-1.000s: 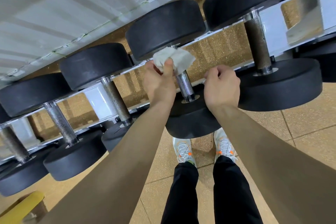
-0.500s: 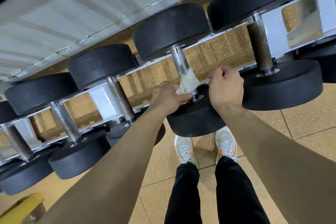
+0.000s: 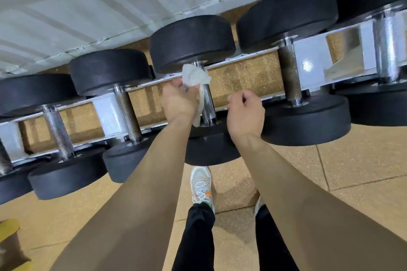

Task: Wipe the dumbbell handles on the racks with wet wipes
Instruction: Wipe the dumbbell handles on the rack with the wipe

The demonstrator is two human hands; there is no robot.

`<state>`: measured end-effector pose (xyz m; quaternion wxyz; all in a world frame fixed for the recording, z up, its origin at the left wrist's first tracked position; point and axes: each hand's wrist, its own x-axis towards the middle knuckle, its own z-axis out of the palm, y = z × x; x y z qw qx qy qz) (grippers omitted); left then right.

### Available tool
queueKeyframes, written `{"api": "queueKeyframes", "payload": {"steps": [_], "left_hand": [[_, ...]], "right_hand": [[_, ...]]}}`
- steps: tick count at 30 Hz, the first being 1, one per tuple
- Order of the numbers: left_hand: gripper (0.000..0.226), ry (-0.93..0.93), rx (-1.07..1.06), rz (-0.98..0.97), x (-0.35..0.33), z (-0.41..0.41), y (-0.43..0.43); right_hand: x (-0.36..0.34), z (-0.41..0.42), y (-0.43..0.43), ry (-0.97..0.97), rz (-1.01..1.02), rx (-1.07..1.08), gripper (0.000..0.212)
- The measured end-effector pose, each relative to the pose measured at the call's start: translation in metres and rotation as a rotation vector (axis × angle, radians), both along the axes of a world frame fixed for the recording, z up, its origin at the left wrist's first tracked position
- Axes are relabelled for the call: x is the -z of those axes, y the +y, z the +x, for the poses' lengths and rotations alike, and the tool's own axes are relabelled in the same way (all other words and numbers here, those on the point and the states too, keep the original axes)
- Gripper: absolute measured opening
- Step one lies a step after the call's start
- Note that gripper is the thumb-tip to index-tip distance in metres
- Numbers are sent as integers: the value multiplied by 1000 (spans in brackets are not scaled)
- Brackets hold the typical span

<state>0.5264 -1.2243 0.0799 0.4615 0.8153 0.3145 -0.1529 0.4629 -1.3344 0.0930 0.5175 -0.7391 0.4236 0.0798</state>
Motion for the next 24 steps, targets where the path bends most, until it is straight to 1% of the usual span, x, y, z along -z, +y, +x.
{"api": "queueKeyframes", "payload": {"steps": [2,3,6,7,8,10,11,12,14,16,18,19,20,21,22,24], "left_hand": [[31,121,140,107,-3,-4,8],[37,181,248,194,-6,-7,13],[32,373,722,488,-19,-17,16],[31,387,804,521,-24,-20,15],[26,380,816,507,-30,-22,13],[13,280,730,346,-45,-31,4],[12,211,659,246,-54,-39,-4],[13,147,581,148,-63,-48,-14],[17,71,437,-116,-83,-68,-40],[26,52,350,-408,-101,-85,-67],[33,49,275,-579,-110,-95,-86],[36,45,253,-615,-112,-98,-92],[37,43,237,-625,-114,-98,-98],[37,44,224,-603,-116,-97,-102],[37,51,214,-566,-117,-94,-104],[34,85,202,-522,-117,-87,-106]], "right_hand": [[-2,-8,-10,-64,103,7,23],[-5,-13,-16,-93,138,-18,24],[-19,-31,-37,-154,195,-169,28],[-24,-37,-45,-162,218,-217,27],[-29,-41,-54,-176,235,-259,27],[-37,-45,-73,-206,239,-323,23],[-42,-45,-83,-198,231,-343,21],[-48,-45,-92,-166,235,-362,23],[-63,-41,-111,-96,283,-428,44],[-76,-35,-129,-33,339,-554,62],[-88,-28,-148,12,336,-705,68],[-93,-24,-157,16,324,-771,63],[-97,-20,-166,8,321,-811,51],[-100,-16,-174,-15,330,-823,35],[-102,-11,-180,-44,348,-811,25],[-100,-1,-190,-96,346,-751,20]]}}
